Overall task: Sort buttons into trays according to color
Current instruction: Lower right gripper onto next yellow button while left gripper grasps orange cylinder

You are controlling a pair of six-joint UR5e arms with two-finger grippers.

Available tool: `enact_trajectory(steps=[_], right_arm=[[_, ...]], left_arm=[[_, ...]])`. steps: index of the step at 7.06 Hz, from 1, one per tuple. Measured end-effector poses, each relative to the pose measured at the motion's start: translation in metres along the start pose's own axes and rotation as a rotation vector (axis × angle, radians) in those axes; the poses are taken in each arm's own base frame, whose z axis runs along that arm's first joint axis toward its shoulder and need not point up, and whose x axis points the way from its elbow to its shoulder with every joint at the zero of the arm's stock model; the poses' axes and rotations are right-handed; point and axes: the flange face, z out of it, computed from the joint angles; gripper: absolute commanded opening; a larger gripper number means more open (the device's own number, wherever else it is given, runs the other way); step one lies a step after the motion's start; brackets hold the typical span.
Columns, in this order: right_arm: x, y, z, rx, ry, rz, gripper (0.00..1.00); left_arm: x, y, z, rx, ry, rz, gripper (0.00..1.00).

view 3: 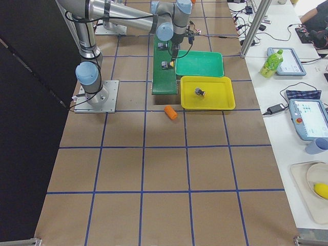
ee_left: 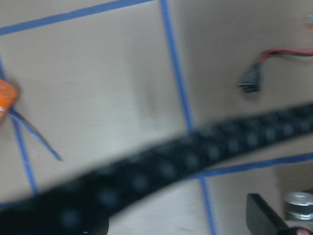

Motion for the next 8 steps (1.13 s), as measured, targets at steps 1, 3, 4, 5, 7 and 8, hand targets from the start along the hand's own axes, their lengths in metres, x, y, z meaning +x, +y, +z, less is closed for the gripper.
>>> enact_trajectory(steps=[1, 3, 4, 5, 7, 8], right_arm=[[0.001, 0.004, 0.017, -0.019, 0.001, 0.002, 1.0], [0.001, 0.004, 0.045, -0.066, 0.002, 0.007, 0.96], [0.002, 0.001, 0.06, -0.095, 0.006, 0.006, 0.87], [0.003, -0.001, 0.069, -0.111, 0.007, 0.006, 0.55], [0.008, -0.005, 0.079, -0.129, 0.011, 0.013, 0.0], [0.012, -0.006, 0.082, -0.137, 0.017, 0.018, 0.0]], left_arm=[[-0.033, -0.003, 0.019, 0.012, -0.017, 0.044, 1.0], [-0.087, -0.021, 0.057, 0.037, -0.056, 0.112, 1.0], [-0.103, -0.027, 0.073, 0.039, -0.059, 0.132, 1.0], [-0.112, -0.029, 0.089, 0.035, -0.051, 0.15, 1.0], [-0.118, -0.026, 0.115, 0.021, -0.026, 0.169, 0.04], [-0.119, -0.026, 0.121, 0.016, -0.021, 0.183, 0.0]])
